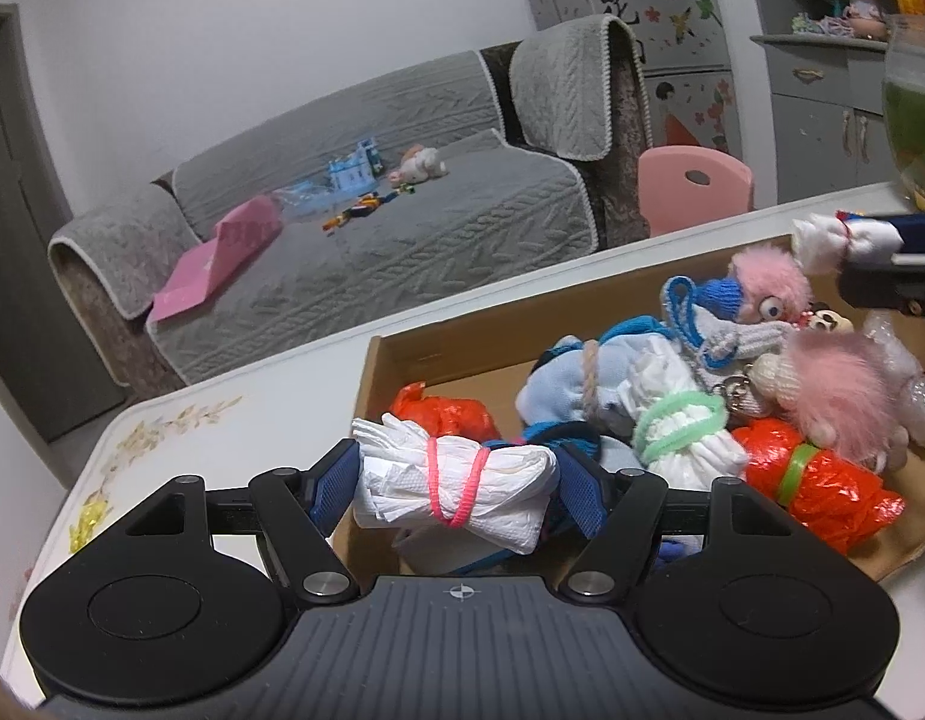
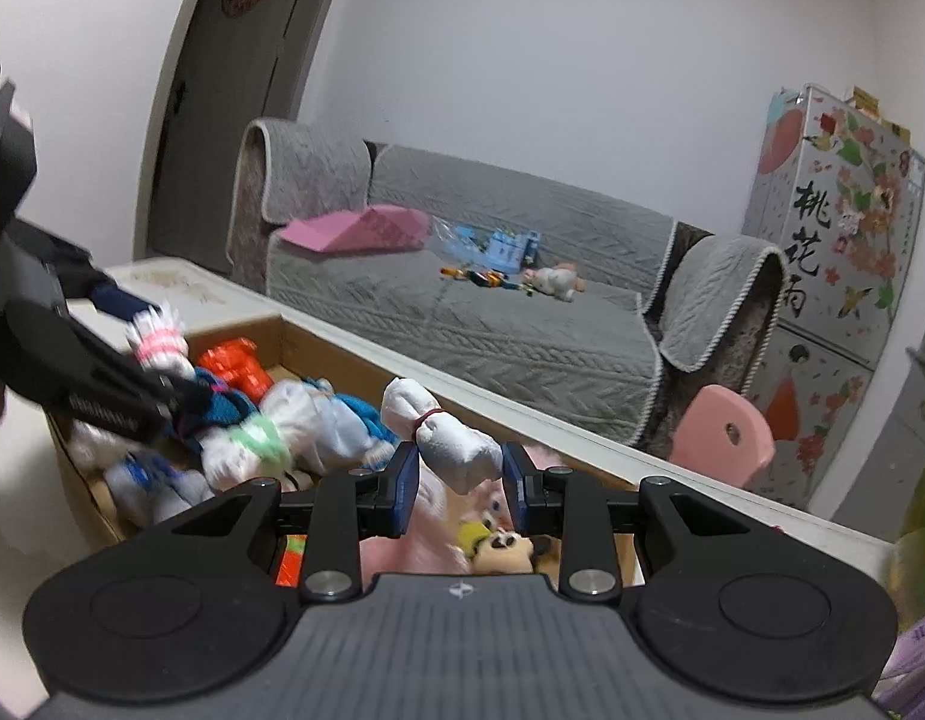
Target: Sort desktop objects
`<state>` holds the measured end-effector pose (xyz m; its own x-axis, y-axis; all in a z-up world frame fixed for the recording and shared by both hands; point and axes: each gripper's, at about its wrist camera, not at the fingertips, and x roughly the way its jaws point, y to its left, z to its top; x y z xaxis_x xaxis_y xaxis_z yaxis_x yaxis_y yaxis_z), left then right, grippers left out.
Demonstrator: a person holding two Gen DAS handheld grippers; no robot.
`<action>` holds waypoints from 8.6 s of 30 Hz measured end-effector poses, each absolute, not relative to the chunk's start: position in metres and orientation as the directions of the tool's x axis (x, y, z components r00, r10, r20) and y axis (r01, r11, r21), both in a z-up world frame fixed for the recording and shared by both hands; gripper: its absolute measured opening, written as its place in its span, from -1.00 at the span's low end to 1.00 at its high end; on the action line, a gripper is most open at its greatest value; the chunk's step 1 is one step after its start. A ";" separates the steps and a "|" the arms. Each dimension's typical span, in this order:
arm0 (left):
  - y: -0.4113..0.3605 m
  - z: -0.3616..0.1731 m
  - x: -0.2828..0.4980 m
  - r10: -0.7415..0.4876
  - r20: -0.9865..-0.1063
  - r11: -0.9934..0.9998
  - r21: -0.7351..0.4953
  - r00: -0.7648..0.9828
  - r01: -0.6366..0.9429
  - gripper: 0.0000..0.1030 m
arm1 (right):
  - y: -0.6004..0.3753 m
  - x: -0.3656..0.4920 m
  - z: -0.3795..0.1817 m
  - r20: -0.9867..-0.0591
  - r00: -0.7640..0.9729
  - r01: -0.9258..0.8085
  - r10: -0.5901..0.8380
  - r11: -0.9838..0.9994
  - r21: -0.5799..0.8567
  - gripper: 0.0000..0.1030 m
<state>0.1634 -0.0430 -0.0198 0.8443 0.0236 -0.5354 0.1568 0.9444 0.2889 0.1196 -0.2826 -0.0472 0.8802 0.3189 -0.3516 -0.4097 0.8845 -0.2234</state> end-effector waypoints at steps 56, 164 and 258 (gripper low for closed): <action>-0.019 -0.032 -0.025 -0.208 -0.605 0.952 0.054 0.768 0.300 0.99 | -0.360 -0.005 -0.068 -0.381 0.605 -0.393 0.699 0.678 0.621 0.99; -0.055 0.001 0.214 -0.210 -0.618 0.967 -0.015 0.758 0.255 -0.51 | -0.326 0.175 -0.033 -0.458 0.756 -0.388 0.468 0.883 0.263 0.10; -0.051 0.047 0.074 -0.044 -0.518 0.995 0.053 0.854 0.084 0.99 | -0.324 0.062 -0.035 -0.313 0.863 -0.378 0.395 0.918 0.118 0.99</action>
